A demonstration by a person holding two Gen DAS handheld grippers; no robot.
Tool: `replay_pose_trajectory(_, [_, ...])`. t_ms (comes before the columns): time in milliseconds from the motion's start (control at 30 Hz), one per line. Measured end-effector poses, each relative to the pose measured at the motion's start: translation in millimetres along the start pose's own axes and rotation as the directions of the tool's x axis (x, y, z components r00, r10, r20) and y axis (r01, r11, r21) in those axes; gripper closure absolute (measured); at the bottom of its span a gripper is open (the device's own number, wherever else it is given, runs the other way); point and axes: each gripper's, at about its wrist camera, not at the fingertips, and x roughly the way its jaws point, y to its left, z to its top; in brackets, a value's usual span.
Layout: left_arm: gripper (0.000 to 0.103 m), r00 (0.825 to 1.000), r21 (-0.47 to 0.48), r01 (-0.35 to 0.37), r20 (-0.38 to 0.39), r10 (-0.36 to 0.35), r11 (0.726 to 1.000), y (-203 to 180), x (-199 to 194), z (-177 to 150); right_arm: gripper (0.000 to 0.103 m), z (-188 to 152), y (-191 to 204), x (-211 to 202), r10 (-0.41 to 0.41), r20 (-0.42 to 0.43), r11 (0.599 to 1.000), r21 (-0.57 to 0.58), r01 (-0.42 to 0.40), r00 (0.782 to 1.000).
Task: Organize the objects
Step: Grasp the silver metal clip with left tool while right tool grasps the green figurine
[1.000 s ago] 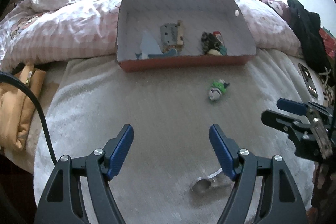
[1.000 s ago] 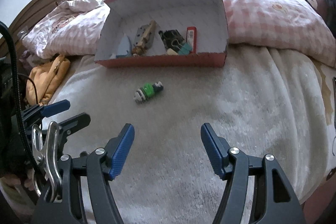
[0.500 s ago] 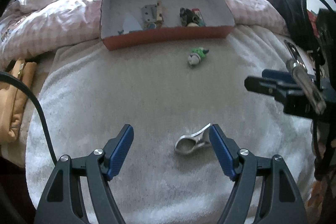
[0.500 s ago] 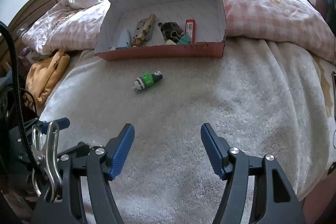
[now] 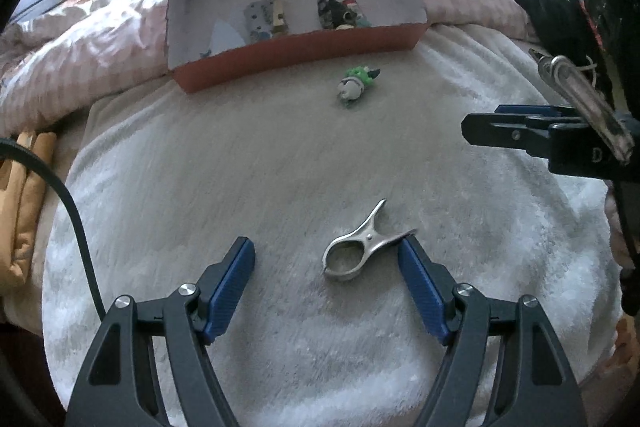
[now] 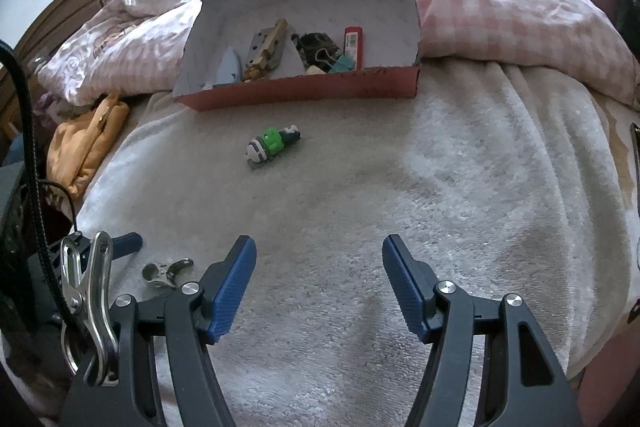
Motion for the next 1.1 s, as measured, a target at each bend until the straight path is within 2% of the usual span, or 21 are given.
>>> replay_pose_trajectory(67, [0.028, 1.000, -0.005, -0.003, 0.013, 0.003, 1.000, -1.2, 1.7, 1.7, 0.036, 0.5, 0.3, -3.2, 0.000, 0.010, 1.000, -0.006, 0.000, 1.000])
replay_pose_trajectory(133, [0.033, 1.000, -0.011, 0.004, 0.018, -0.004, 1.000, -1.3, 2.9, 3.6, 0.036, 0.4, -0.3, -5.1, -0.003, 0.017, 1.000, -0.011, 0.003, 1.000])
replay_pose_trajectory(167, [0.038, 1.000, -0.012, 0.005, 0.020, -0.005, 1.000, -1.6, 2.8, 4.1, 0.036, 0.3, -0.9, -4.9, -0.002, 0.018, 1.000, -0.010, 0.003, 1.000])
replay_pose_trajectory(300, [0.068, 0.999, -0.001, 0.014, 0.035, -0.014, 1.000, -5.2, 0.4, 5.1, 0.036, -1.7, -3.1, 0.8, 0.006, 0.004, 1.000, 0.004, -0.006, 1.000])
replay_pose_trajectory(433, [0.084, 0.999, -0.014, 0.010, 0.042, -0.009, 1.000, -2.2, 0.2, 5.3, 0.036, -3.9, -2.2, 3.7, 0.008, -0.007, 1.000, 0.003, -0.008, 1.000])
replay_pose_trajectory(633, [0.085, 0.999, -0.086, -0.017, 0.041, 0.021, 0.996, 18.3, 3.0, 11.5, 0.036, -3.3, -0.7, 5.6, 0.007, -0.007, 1.000, 0.000, -0.007, 1.000])
replay_pose_trajectory(733, [0.085, 0.999, -0.116, -0.005, 0.037, 0.010, 0.993, 27.1, 4.1, 12.8, 0.036, -3.0, 1.9, 9.8, 0.012, -0.013, 1.000, -0.001, -0.012, 1.000])
replay_pose_trajectory(1100, [0.085, 0.997, -0.180, -0.053, 0.046, 0.063, 0.982, 49.5, 6.5, 13.9, 0.036, 3.7, 21.0, 24.4, 0.039, -0.021, 0.998, -0.040, -0.040, 0.999])
